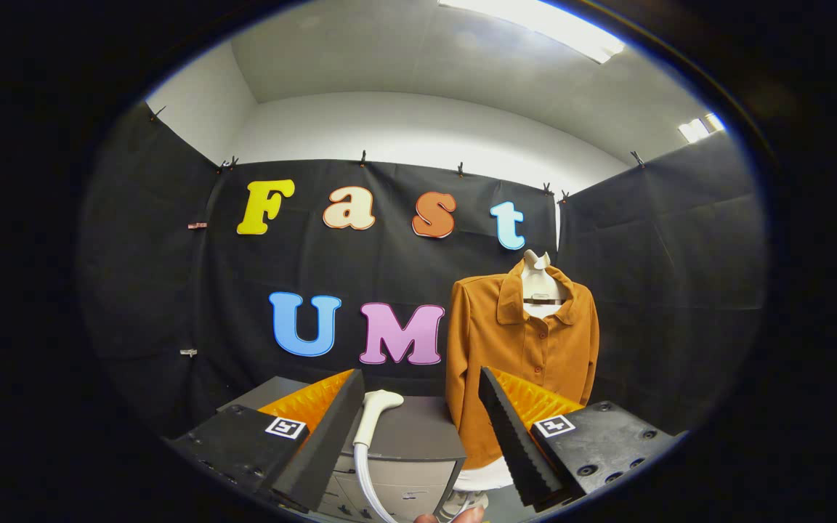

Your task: Iron the clothes twice with a garment steamer, once on the left side and once on the right side.

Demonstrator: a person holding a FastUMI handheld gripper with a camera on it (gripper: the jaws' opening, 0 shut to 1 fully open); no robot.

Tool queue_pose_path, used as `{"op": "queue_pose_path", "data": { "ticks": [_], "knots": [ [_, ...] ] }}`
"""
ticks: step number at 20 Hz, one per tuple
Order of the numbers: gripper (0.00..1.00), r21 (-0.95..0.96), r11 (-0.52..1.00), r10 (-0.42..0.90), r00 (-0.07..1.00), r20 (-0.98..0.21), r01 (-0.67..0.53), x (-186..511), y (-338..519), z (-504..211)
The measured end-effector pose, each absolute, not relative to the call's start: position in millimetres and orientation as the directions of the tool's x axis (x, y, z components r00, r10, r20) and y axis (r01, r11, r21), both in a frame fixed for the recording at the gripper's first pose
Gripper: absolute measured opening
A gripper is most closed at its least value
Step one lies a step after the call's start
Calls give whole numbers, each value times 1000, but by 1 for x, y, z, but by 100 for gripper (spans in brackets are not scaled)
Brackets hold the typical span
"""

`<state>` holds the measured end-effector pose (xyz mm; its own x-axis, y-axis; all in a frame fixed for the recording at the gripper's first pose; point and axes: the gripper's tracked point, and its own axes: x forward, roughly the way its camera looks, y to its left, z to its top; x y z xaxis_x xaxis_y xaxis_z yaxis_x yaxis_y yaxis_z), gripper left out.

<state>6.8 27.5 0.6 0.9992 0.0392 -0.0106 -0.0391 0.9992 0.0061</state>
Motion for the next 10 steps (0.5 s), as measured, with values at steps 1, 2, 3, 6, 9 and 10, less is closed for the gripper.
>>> {"op": "queue_pose_path", "data": {
  "ticks": [1, 2, 3, 6, 9, 10],
  "knots": [
    [98, 15, 999, 43, 999, -14, -42, 7, 29, -1],
    [98, 24, 999, 49, 999, -17, -48, 7, 32, -2],
    [98, 34, 998, 52, 998, -20, -51, 7, 33, -3],
    [98, 42, 998, 46, 998, -34, -45, 11, 35, -9],
    [98, 78, 995, 66, 990, -122, -57, 22, 48, -36],
    [98, 83, 995, 76, 985, -154, -64, 28, 52, -47]
  ]
}}
